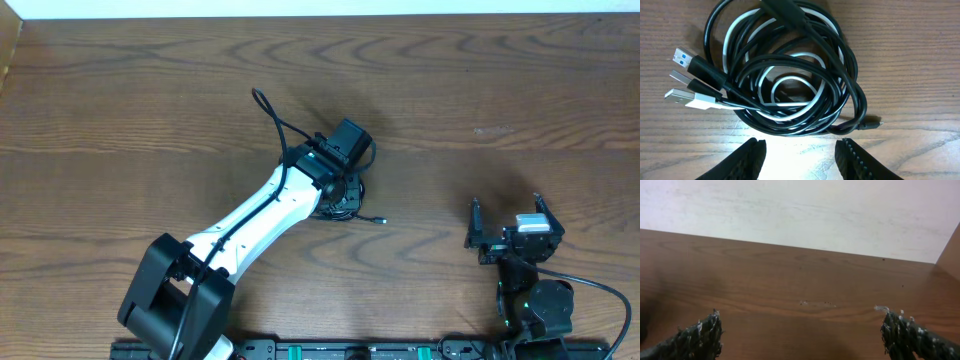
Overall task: Untangle cables
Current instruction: 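Raise the right arm and move its gripper toward the held coil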
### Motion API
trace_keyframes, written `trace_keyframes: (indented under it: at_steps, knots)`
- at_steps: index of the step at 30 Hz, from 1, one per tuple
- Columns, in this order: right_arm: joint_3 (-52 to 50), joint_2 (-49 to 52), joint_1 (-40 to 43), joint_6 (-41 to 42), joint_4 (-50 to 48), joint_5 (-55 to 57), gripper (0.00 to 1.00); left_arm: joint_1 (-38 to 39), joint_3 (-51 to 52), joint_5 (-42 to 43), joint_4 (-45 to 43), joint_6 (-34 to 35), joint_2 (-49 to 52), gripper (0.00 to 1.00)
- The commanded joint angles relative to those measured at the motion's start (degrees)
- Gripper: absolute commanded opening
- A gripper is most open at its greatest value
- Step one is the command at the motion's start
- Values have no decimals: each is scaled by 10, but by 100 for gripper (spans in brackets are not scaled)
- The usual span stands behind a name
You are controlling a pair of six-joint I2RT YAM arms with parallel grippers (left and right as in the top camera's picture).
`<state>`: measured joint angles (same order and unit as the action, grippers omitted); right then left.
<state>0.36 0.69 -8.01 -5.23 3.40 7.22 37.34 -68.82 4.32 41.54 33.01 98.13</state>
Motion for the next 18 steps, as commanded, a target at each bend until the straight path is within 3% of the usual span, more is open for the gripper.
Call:
trace_keyframes:
  at_steps: [1,18]
  knots:
    - [-1,-3,2,0,3,-1,99,0,4,-10,1,-4,0,51]
    - [-1,-3,2,0,2,-1,99,-5,3,-41,4,-27,0,50]
